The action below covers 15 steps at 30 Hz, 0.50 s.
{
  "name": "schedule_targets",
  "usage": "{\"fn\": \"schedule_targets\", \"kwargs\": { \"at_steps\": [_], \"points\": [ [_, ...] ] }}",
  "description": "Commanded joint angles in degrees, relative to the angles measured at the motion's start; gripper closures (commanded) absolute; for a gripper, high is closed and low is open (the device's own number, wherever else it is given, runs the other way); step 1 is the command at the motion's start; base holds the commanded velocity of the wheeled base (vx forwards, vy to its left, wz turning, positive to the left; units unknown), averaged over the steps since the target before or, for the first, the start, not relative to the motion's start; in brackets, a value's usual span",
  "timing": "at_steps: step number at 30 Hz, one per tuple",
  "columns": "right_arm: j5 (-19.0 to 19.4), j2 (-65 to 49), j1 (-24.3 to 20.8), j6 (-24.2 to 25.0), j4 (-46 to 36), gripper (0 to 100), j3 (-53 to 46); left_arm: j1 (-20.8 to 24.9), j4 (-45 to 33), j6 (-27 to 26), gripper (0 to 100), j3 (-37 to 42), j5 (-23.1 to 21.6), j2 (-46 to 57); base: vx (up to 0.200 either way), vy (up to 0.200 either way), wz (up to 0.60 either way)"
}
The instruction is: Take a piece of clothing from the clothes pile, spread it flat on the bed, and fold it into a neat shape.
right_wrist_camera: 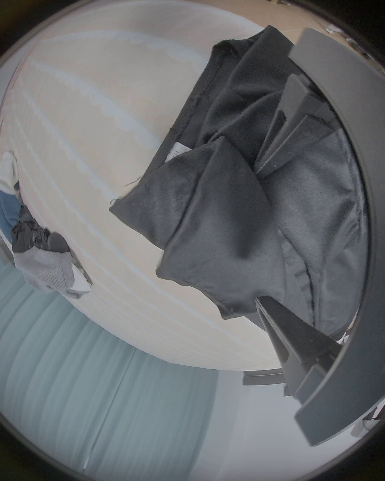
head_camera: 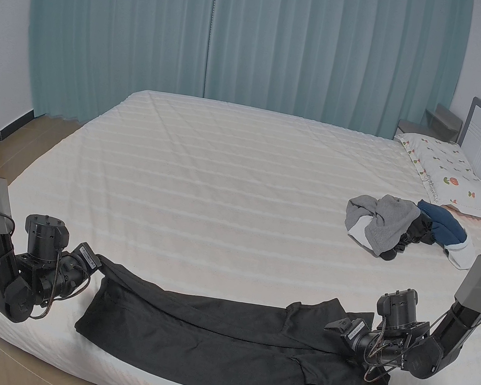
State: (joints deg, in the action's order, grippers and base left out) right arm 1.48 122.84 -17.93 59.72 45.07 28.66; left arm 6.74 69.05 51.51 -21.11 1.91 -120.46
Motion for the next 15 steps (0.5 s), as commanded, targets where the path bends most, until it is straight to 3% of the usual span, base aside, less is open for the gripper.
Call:
{"fn": "schedule_targets", "kwargs": {
  "at_steps": [1,2,15],
  "points": [
    [-0.9,1.2,0.4,1.2,0.2,0,1.3,0.0,-0.1,0.0,100,-0.1,0.0,-0.1,0.000,0.000,0.00],
    [-1.4,1.2,0.4,1.4,0.1,100,1.6,0.0,0.0,0.0,100,-0.1,0.0,0.0,0.000,0.000,0.00],
    [-2.4,1.6,1.4,1.3,-0.2,100,2.3,0.0,0.0,0.0,100,-0.3,0.0,0.3,0.000,0.000,0.00]
  ]
}}
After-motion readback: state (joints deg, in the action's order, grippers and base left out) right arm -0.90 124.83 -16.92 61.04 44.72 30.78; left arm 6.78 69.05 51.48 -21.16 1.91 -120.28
